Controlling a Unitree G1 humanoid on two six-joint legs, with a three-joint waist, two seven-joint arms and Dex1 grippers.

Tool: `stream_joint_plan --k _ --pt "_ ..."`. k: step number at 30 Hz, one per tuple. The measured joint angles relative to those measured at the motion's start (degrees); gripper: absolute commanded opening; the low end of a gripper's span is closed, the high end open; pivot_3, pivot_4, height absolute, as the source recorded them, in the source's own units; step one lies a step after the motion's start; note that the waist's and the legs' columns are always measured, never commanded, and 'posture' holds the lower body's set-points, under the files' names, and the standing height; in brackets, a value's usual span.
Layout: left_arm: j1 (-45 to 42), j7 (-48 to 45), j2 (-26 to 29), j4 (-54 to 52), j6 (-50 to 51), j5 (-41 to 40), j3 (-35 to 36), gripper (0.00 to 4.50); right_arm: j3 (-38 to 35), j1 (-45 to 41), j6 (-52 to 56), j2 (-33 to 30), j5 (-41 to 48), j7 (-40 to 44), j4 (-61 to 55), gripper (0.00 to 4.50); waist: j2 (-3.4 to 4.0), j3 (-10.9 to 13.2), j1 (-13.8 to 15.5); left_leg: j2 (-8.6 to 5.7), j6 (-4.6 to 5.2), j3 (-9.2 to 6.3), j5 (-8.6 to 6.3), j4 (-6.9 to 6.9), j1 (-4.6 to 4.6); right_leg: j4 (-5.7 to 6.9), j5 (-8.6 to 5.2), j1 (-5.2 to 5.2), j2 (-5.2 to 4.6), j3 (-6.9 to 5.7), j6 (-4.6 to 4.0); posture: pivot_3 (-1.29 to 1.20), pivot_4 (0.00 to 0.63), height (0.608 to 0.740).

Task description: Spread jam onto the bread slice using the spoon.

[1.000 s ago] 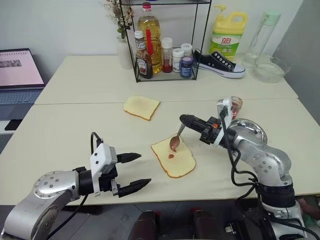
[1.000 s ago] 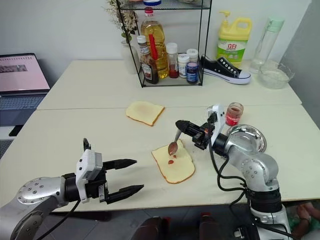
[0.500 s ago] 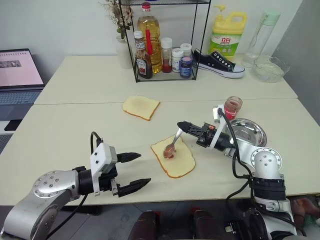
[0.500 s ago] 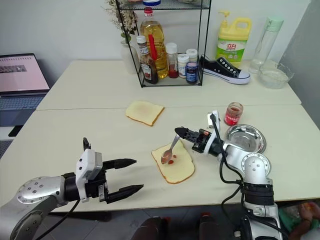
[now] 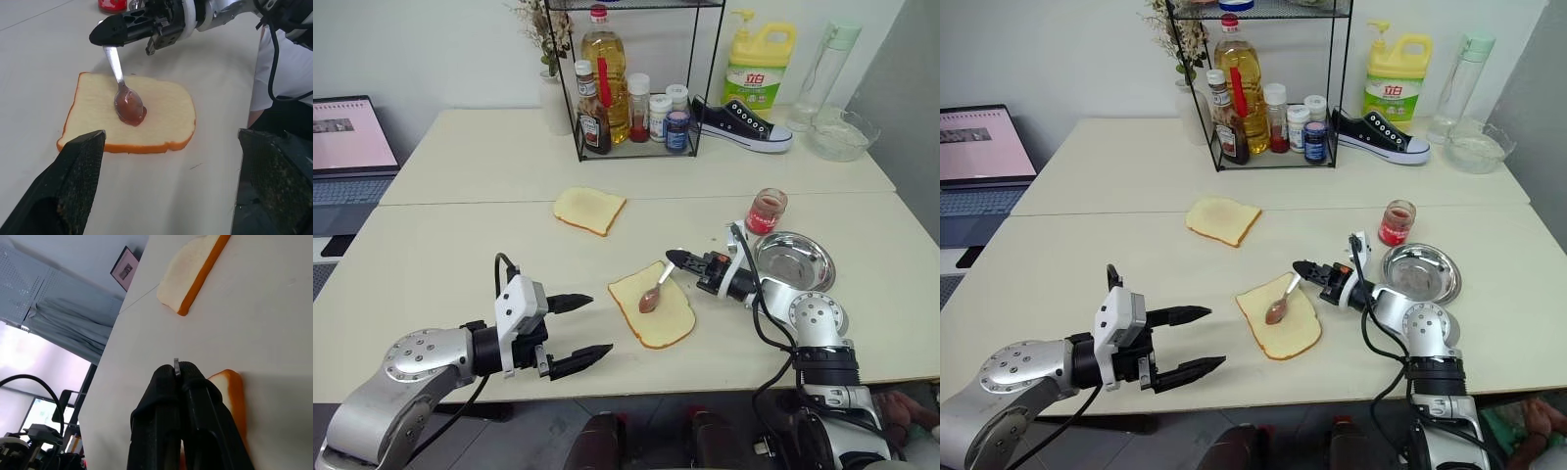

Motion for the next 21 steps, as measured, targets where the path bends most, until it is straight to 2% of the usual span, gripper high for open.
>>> stream_joint_plan --k 14,21 --pt "-1.52 -0.17 0.0 0.41 0.0 0.01 -1.16 4.5 -3.69 3.36 6.92 -7.18 3.04 3.26 -4.6 0.02 0.0 0.0 0.06 0.01 0.01 -0.01 0.0 0.0 -0.01 -0.02 0.0 0.03 -0.01 0.03 0.0 0.0 0.15 0.74" --pt "-1.84 -0.24 0.01 0.47 0.0 0.01 -1.19 4.5 -5.16 3.38 9.88 -6.26 5.26 2.7 -4.67 0.02 0.0 0.0 0.04 0.01 0.01 -0.01 0.0 0.0 -0.01 -0.02 0.0 0.02 -0.01 0.03 0.0 0.0 0.15 0.74"
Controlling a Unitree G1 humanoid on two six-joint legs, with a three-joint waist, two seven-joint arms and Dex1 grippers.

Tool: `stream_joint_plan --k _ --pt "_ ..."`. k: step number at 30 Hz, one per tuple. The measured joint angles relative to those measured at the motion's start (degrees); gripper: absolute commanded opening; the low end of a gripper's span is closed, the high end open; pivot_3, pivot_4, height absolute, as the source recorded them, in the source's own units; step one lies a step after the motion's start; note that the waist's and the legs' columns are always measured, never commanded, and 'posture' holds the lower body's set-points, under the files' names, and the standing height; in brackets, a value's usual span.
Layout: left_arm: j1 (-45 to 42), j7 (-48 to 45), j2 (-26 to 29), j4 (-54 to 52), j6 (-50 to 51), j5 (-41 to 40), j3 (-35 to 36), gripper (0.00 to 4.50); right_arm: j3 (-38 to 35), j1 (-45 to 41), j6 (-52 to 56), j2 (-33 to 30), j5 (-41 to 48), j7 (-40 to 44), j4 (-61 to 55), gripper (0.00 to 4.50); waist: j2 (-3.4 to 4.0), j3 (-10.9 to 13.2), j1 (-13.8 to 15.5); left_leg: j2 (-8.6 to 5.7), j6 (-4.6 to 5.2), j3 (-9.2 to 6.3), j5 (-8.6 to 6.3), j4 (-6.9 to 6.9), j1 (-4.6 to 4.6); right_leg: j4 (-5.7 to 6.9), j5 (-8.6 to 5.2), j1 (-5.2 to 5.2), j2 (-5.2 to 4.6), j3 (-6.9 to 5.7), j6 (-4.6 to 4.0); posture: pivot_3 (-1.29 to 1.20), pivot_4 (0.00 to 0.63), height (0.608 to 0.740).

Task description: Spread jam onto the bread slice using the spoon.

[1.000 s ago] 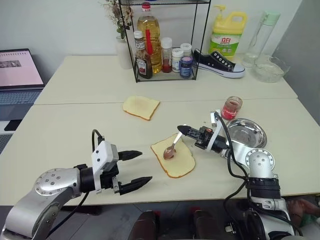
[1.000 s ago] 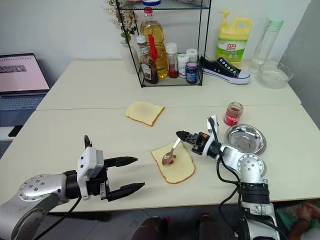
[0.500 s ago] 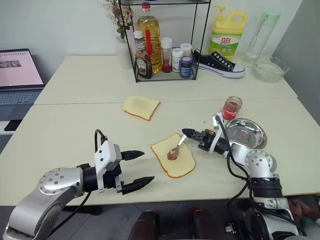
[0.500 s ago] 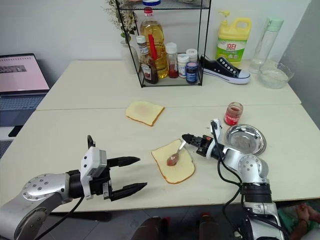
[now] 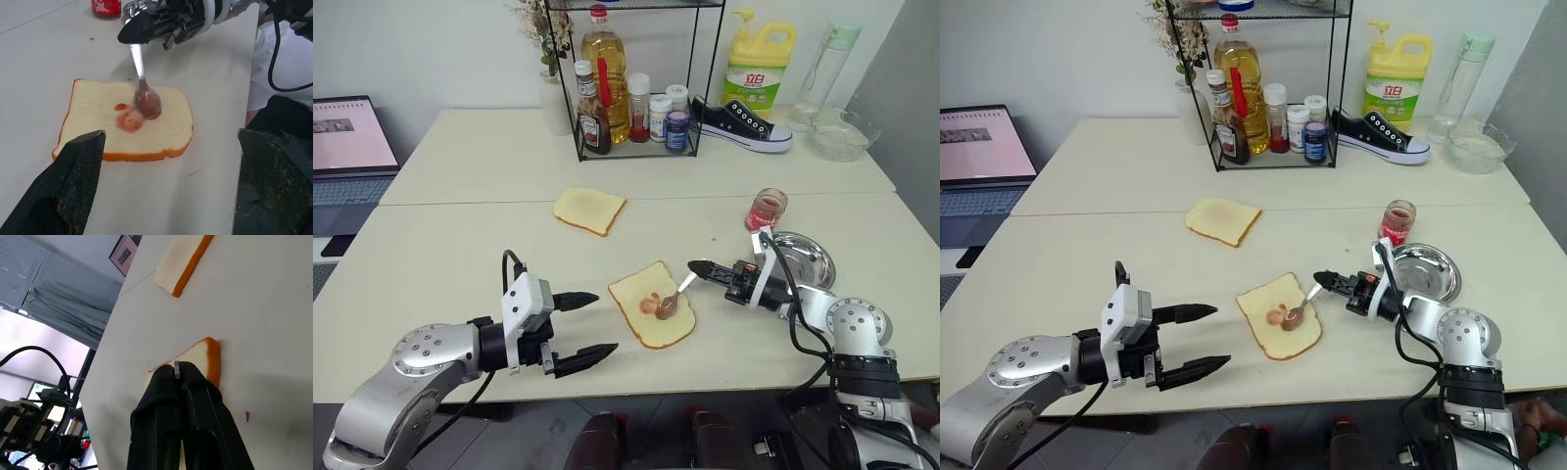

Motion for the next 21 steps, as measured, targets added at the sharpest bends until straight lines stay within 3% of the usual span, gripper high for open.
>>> stream_joint_plan --k 10,21 --pt "-0.28 -0.07 0.05 0.09 0.0 0.0 -0.05 4.5 -3.62 -6.06 -1.04 6.45 1.62 -6.65 4.77 0.02 0.0 0.0 0.01 -0.01 0.0 0.0 0.0 0.0 0.0 0.0 0.0 -0.01 0.0 -0.01 0.0 0.0 0.15 0.74" --pt "0.7 -0.27 0.43 0.07 -0.01 0.01 -0.05 4.5 -0.36 -3.02 -4.11 4.51 -4.42 -2.24 5.91 0.02 0.01 0.0 0.0 -0.01 0.0 0.02 0.0 0.0 0.0 0.0 0.0 -0.01 0.01 -0.02 0.0 0.0 0.15 0.74"
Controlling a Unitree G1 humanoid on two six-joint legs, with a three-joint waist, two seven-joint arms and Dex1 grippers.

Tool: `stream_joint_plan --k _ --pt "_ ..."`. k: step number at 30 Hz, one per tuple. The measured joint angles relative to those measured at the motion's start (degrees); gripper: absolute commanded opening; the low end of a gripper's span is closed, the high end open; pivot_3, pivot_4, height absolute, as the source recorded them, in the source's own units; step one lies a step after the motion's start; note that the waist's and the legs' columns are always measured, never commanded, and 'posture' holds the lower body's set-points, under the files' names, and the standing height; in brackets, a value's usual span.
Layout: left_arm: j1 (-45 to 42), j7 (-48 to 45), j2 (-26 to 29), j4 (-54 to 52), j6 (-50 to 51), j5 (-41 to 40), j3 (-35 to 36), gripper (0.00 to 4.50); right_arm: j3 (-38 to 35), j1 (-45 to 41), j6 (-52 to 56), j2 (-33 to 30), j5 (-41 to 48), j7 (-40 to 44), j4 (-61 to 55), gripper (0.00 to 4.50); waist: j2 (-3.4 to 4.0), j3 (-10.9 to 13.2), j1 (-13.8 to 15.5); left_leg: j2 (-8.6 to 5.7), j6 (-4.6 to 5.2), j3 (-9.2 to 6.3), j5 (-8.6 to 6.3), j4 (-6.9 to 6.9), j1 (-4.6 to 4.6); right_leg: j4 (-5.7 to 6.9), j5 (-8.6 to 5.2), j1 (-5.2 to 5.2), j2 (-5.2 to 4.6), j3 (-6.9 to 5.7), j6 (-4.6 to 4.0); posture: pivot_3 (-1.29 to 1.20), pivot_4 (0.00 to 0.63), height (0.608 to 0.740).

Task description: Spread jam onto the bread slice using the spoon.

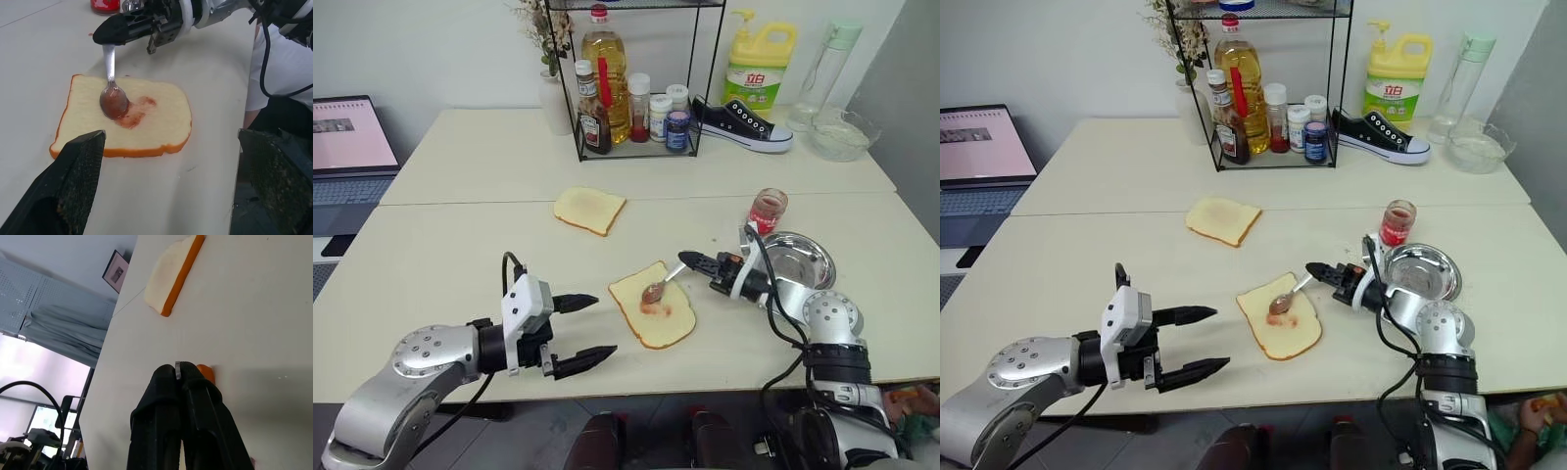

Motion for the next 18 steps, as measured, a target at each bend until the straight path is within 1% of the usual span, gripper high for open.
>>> stream_joint_plan --k 8,18 --pt "0.01 -0.77 0.01 0.01 -0.17 0.28 0.0 4.5 -1.08 2.02 7.71 -2.54 4.19 1.01 -1.9 0.02 0.0 0.0 0.0 0.0 0.0 -0.01 0.0 0.0 -0.01 -0.01 0.0 0.01 0.0 0.02 0.0 0.0 0.15 0.74" --pt "0.62 -0.9 0.01 0.01 -0.38 0.46 0.0 4.5 0.04 3.5 12.85 -6.22 5.17 4.09 -4.14 0.02 0.0 0.0 0.02 0.0 0.0 0.01 0.0 0.0 -0.01 -0.02 0.0 0.02 -0.01 0.01 0.0 0.0 0.15 0.74"
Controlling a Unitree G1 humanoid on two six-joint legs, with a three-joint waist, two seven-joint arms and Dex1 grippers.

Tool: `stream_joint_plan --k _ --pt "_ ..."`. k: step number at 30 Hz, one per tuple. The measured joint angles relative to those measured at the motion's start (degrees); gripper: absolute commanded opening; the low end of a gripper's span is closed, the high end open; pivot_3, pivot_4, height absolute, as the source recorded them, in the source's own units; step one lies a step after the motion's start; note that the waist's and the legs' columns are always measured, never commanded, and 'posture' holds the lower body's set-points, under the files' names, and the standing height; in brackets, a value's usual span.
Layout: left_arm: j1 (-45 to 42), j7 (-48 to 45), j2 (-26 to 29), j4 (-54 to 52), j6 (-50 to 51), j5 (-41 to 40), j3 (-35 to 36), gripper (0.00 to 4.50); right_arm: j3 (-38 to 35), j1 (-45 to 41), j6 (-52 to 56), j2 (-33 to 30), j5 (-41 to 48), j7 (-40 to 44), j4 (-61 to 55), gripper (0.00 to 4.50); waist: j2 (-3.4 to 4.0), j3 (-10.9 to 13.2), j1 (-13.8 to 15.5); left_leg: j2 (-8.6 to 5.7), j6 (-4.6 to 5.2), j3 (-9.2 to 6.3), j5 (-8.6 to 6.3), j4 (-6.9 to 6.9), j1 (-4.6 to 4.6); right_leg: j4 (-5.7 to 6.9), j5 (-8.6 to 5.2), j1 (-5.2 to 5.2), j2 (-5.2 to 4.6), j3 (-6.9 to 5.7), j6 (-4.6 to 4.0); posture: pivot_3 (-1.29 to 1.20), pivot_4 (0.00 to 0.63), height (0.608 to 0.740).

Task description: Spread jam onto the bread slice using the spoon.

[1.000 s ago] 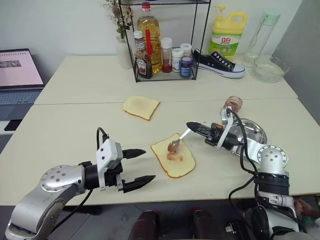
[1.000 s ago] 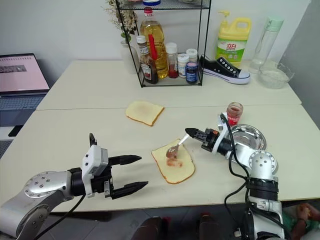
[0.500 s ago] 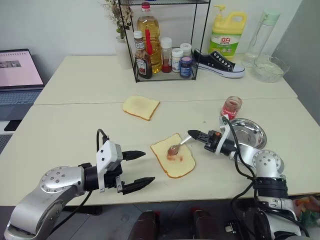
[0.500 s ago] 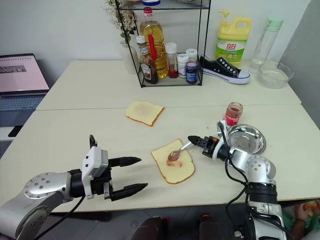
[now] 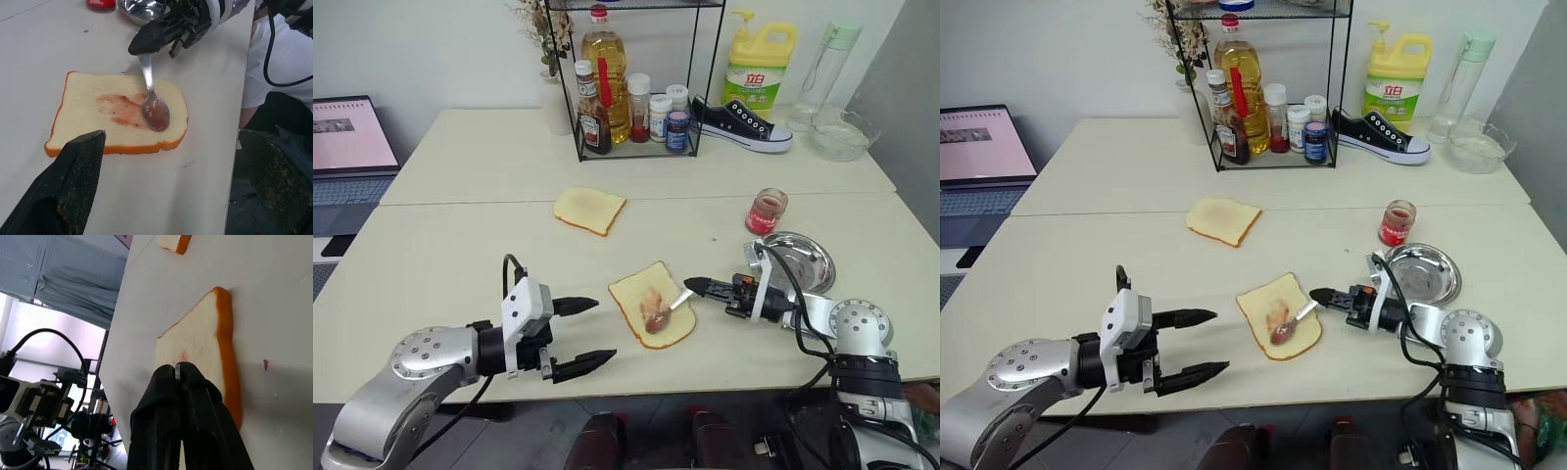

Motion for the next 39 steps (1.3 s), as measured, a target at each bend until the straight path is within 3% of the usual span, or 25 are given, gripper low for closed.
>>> stream_joint_plan --k 15,39 --pt "-0.76 -0.83 0.19 0.24 -0.86 0.02 0.0 4.5 0.64 -2.8 -7.88 5.82 -5.33 -3.73 3.19 0.02 0.0 0.0 0.01 -0.01 0.0 0.0 0.0 0.0 0.01 0.01 0.0 0.0 0.01 -0.01 0.0 0.0 0.15 0.74" --pt "-4.28 -2.32 0.15 3.44 -1.1 0.67 -3.05 4.5 -10.17 -5.78 -10.62 12.74 -2.82 -18.87 5.21 0.02 0.01 0.0 -0.1 -0.01 0.0 0.0 0.0 -0.01 0.02 0.04 0.0 -0.02 0.01 -0.02 0.0 0.0 0.15 0.74"
